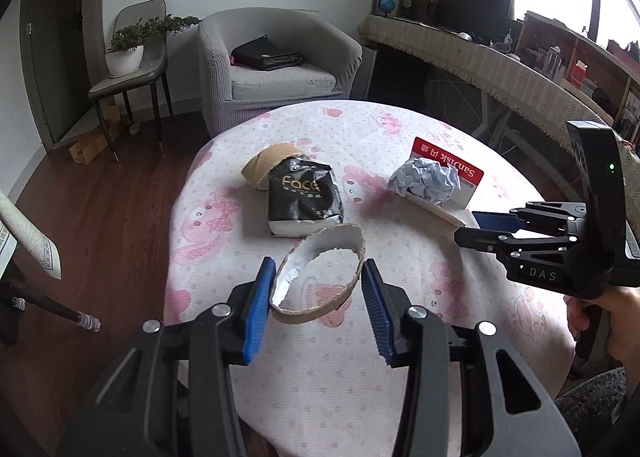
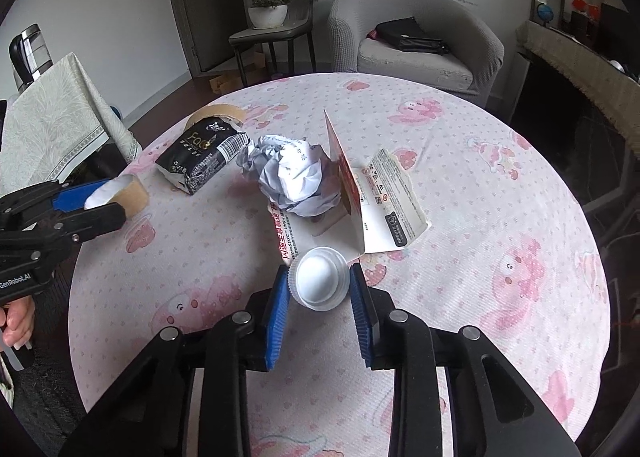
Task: Collect trash
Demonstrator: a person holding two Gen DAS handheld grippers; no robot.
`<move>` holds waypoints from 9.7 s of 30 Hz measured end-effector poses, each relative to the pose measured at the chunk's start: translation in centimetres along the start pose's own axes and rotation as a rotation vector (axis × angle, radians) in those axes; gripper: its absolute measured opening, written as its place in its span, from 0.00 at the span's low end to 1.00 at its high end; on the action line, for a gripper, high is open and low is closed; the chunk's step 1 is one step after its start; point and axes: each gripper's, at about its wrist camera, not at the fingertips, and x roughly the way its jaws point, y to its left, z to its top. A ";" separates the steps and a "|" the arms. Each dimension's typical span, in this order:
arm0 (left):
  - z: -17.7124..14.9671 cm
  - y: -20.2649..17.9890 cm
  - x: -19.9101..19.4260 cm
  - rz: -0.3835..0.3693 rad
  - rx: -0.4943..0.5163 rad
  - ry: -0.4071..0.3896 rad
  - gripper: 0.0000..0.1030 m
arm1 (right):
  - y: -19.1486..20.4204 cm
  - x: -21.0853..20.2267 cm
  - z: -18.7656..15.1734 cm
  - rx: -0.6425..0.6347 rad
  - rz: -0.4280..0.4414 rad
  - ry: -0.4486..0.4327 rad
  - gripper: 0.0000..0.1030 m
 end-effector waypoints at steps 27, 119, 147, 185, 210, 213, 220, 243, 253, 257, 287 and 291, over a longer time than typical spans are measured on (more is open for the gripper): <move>-2.5 11.7 -7.9 0.129 -0.204 -0.025 0.38 | 11.1 -0.9 2.9 -0.085 0.096 -0.025 0.29; -2.8 16.5 -16.0 0.188 -0.299 -0.256 0.83 | 26.0 2.7 4.4 -0.278 0.326 0.046 0.47; 1.7 4.0 -3.1 0.051 -0.063 -0.099 0.88 | 6.3 -2.4 4.4 -0.388 0.007 -0.014 0.47; 3.7 0.5 6.8 0.087 -0.023 0.064 0.87 | 0.2 -0.5 6.7 -0.050 0.195 -0.138 0.27; 3.8 0.2 5.8 0.052 -0.087 0.080 0.52 | 0.6 -2.3 7.5 0.016 0.274 -0.183 0.27; 3.6 -0.2 5.0 0.028 -0.084 0.083 0.52 | 0.8 -2.6 7.6 0.014 0.271 -0.182 0.27; 2.1 -1.1 3.7 -0.018 -0.057 0.128 0.52 | 1.5 -2.7 8.3 0.020 0.280 -0.164 0.27; -4.5 7.6 -3.8 0.010 -0.119 0.144 0.51 | 11.7 -0.4 11.5 -0.053 0.347 -0.110 0.28; -7.5 14.7 -5.8 0.074 -0.200 0.142 0.51 | 18.8 0.4 11.0 -0.100 0.430 -0.069 0.28; -9.3 17.2 -4.6 0.114 -0.212 0.192 0.51 | 21.1 1.0 10.2 -0.136 0.405 -0.050 0.27; -16.1 24.9 -3.7 0.182 -0.294 0.308 0.65 | 33.5 13.3 6.5 -0.269 0.422 0.239 0.27; -15.6 26.2 -5.8 0.198 -0.302 0.267 0.65 | 34.3 14.7 6.0 -0.268 0.417 0.276 0.27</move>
